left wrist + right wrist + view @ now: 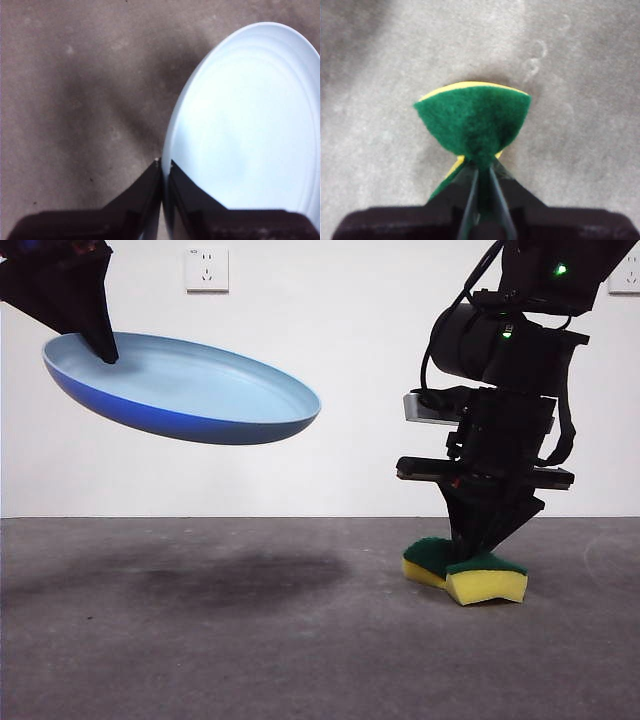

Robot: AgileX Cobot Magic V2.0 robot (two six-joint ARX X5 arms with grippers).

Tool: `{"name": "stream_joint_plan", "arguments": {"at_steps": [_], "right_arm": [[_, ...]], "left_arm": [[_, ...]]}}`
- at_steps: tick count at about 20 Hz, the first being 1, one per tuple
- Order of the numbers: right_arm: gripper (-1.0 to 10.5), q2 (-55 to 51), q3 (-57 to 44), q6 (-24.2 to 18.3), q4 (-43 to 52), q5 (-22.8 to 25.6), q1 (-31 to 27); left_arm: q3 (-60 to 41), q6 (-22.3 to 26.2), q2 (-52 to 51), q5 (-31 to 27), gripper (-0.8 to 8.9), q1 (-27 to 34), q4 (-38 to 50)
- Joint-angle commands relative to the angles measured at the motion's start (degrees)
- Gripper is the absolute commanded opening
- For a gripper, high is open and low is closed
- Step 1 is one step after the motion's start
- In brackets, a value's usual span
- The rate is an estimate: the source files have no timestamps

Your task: Pick up the plate,pick up the cloth,clean the plate with the cloth

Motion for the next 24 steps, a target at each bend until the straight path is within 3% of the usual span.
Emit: {"name": "stream_joint_plan", "arguments": {"at_steps": [1,5,11,19,22,24], "right_arm": [[-0.2,-2.91,-0.04,0.20,-1.40,0.52,0.07],[-0.2,-12.85,-0.04,3.48,-3.08,-5.01,1.53],[-0.2,-25.27,-0.04,7.72,-2.99,-5.22,8.35],[-0.2,-21.70,-0.04,7.74,-0.15,2.67,15.15],[-0.2,-19.23,-0.04,8.94,3.52,1.40,16.13],[-0.2,-18.03,-0.04,9.51,4.04,-2.62,17.03]], "left_arm": [[0.09,0.26,0.76,0.07,-0.07,0.00,1.92],[0.09,-0.33,3.32,0.15,-0.07,-0.52,4.59],[0.09,-3.45,8.07,1.03,-0.07,-7.04,8.04],[0.09,-5.01,8.13,8.68,-0.08,-16.00,10.45],[0.09,-5.55,8.13,9.33,-0.08,-17.35,10.67],[0.09,-5.99,8.13,9.31,-0.07,-17.46,11.34]]}}
